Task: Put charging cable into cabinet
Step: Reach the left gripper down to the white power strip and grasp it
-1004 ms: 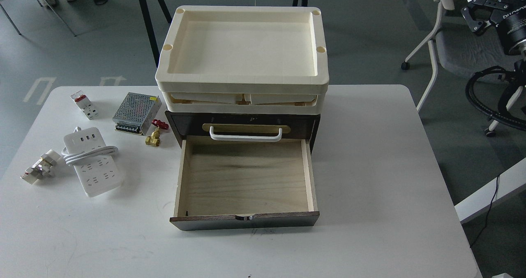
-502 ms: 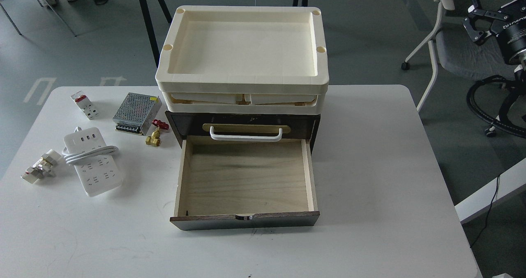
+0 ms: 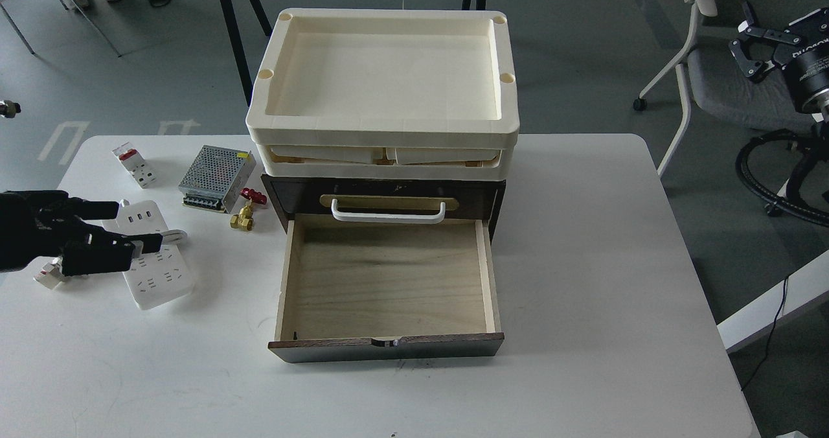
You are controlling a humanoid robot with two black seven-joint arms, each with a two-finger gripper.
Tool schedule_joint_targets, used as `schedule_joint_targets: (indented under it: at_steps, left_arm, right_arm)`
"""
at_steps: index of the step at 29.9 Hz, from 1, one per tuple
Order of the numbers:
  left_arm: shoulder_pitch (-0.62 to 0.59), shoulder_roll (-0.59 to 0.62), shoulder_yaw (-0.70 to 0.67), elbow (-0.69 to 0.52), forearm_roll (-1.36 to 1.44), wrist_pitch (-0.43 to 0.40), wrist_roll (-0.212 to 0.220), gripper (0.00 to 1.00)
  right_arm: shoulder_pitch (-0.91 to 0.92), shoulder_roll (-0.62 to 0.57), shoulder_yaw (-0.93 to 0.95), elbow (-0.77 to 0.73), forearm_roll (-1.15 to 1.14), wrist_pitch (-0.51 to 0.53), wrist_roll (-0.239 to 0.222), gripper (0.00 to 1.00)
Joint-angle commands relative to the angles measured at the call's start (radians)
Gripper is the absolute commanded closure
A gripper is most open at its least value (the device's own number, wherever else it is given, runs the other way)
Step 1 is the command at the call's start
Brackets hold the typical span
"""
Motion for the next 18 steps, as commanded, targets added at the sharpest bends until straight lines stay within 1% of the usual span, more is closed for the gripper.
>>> schedule_joint_targets:
  at_steps: [1, 2, 5, 7, 12, 18]
  left_arm:
    - [-0.011, -0.201, 0.003, 0.226, 0.046, 0.033, 0.0, 0.0]
    - [-0.014, -0.233, 0.003, 0.269, 0.101, 0.032, 0.0, 0.0]
    - [-0.026, -0.318, 0.005, 0.345, 0.285, 0.032, 0.0, 0.0]
    - [-0.029, -0.375, 0.005, 0.401, 0.347, 0.03, 0.0, 0.0]
    - [-0.039, -0.451, 0.014, 0.518, 0.434, 0.03, 0.0, 0.0]
    - [-0.069, -0.551, 0.116, 0.684, 0.453, 0.047, 0.0, 0.0]
  right_arm:
    - [0.003, 0.008, -0.003, 0.003, 0.0, -0.013, -0.003, 0.0]
    - [0.003, 0.008, -0.005, 0.003, 0.0, -0.015, -0.003, 0.0]
    - [0.003, 0.0, -0.005, 0.003, 0.0, -0.015, -0.003, 0.0]
    - [0.002, -0.003, -0.005, 0.003, 0.0, -0.015, -0.003, 0.0]
    - [-0.006, -0.007, -0.003, -0.002, 0.0, -0.015, -0.003, 0.0]
    - [-0.021, -0.009, -0.003, -0.003, -0.002, -0.017, -0.001, 0.0]
